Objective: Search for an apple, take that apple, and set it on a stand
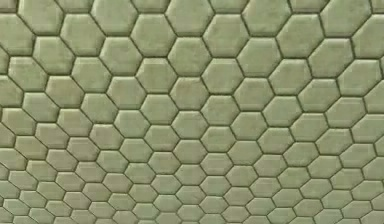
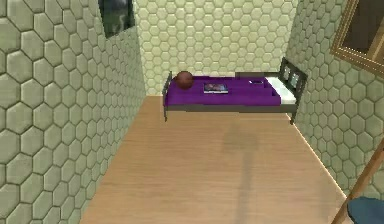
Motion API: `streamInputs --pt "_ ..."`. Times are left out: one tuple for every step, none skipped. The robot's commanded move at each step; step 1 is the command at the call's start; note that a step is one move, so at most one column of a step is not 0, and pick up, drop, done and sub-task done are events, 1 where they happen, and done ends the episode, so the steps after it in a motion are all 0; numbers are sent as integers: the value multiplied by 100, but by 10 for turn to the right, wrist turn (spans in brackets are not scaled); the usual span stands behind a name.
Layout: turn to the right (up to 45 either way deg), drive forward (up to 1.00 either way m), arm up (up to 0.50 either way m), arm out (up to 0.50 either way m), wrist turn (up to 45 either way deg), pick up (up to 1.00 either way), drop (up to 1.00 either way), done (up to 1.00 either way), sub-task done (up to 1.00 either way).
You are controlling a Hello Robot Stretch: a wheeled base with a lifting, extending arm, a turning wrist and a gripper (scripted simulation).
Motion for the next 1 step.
streamInputs --pt "-450 0 0 0 0 0 0 0 0"
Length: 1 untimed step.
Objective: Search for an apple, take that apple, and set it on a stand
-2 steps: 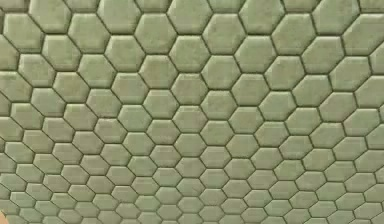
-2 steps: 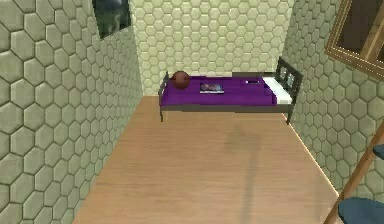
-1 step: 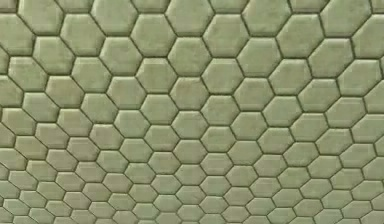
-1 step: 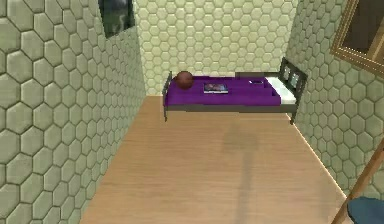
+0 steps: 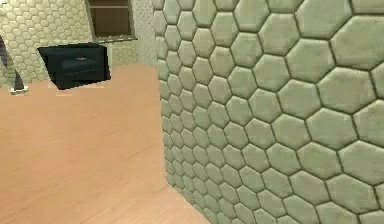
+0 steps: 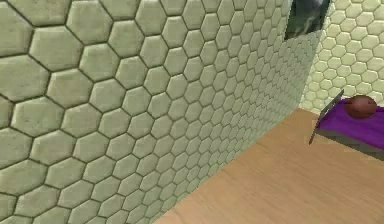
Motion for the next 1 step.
streamInputs --pt "-300 0 0 0 0 0 0 0 0"
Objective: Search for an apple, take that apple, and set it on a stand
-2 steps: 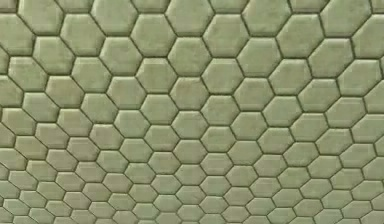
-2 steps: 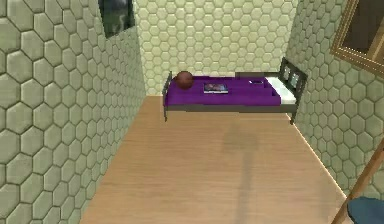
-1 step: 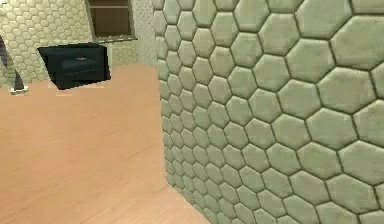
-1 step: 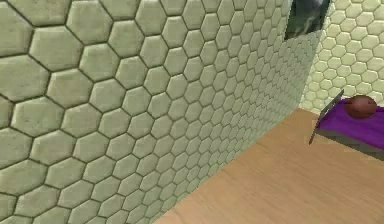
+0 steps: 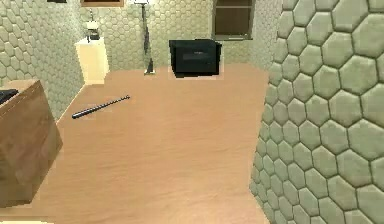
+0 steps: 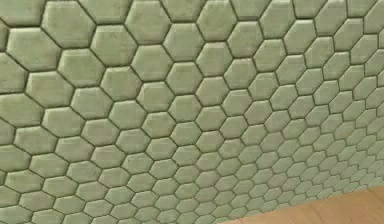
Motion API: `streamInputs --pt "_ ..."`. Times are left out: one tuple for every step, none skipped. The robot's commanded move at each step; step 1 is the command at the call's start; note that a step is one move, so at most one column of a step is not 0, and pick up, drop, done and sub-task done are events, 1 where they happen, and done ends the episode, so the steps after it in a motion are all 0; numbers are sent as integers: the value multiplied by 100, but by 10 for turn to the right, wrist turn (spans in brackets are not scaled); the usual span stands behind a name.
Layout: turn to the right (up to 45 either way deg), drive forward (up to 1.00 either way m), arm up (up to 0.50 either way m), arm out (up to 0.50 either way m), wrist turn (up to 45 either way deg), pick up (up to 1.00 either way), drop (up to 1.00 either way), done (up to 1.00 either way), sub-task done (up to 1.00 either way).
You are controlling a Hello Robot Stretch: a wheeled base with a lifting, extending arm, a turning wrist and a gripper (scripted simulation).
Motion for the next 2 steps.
streamInputs --pt "0 100 0 0 0 0 0 0 0" --pt "-60 0 0 0 0 0 0 0 0"
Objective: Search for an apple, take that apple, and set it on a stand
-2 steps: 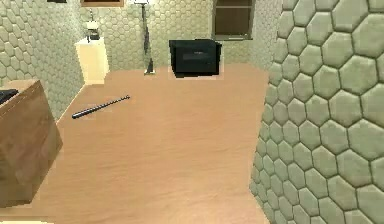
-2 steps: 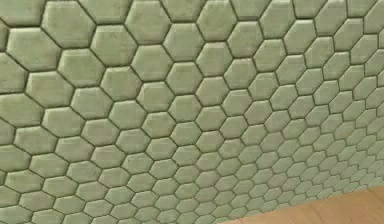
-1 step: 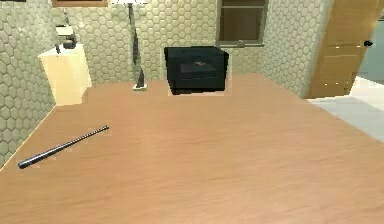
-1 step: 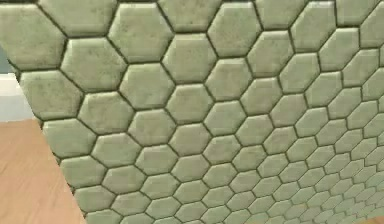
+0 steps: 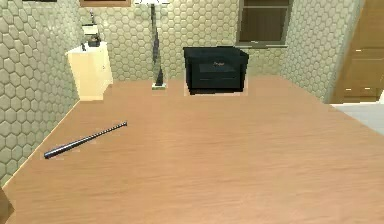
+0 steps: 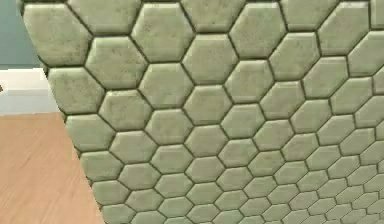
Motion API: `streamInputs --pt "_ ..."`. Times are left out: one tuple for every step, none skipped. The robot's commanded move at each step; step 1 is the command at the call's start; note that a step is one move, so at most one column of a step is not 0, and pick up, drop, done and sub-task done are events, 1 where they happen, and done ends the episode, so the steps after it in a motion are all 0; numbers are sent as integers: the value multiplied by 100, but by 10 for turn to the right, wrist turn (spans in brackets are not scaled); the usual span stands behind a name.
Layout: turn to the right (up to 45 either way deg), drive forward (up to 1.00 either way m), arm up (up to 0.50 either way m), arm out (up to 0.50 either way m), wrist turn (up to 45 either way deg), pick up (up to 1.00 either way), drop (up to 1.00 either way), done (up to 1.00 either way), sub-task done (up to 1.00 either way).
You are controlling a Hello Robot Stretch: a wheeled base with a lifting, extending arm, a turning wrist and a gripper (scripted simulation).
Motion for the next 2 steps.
streamInputs --pt "-30 0 0 0 0 0 0 0 0" --pt "0 35 0 0 0 0 0 0 0"
